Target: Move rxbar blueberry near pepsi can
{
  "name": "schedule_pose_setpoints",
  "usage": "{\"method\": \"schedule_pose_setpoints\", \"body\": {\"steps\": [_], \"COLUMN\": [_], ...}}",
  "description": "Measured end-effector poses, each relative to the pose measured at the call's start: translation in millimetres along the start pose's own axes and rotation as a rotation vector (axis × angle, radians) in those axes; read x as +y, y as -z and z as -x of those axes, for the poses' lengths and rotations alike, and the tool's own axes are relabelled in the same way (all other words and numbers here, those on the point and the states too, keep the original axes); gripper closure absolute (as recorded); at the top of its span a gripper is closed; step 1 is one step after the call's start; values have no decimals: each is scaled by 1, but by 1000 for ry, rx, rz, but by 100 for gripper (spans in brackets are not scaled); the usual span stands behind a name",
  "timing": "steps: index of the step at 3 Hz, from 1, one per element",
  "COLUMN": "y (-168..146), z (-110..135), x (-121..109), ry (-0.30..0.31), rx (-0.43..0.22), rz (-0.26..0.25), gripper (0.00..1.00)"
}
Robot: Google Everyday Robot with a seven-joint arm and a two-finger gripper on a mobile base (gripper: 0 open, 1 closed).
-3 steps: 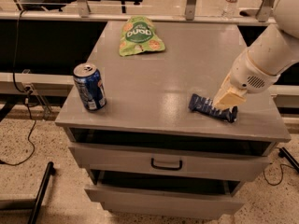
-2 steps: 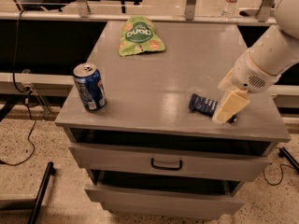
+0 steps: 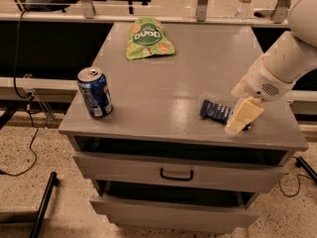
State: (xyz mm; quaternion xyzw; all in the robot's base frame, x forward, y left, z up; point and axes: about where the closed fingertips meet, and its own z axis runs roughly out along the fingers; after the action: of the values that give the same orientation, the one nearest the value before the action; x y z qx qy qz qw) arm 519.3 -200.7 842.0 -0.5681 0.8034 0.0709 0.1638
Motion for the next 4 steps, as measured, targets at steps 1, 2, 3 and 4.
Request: {"method": "schedule_pose_setpoints", "body": {"steps": [1, 2, 3, 4], "y": [-9, -10, -8, 10], "z": [-6, -7, -6, 27], "x": [0, 0, 0, 8], "ry": [-9, -8, -8, 58], "rx": [10, 13, 13, -57], "rz": [11, 15, 15, 19], "gripper": [55, 80, 99, 100]}}
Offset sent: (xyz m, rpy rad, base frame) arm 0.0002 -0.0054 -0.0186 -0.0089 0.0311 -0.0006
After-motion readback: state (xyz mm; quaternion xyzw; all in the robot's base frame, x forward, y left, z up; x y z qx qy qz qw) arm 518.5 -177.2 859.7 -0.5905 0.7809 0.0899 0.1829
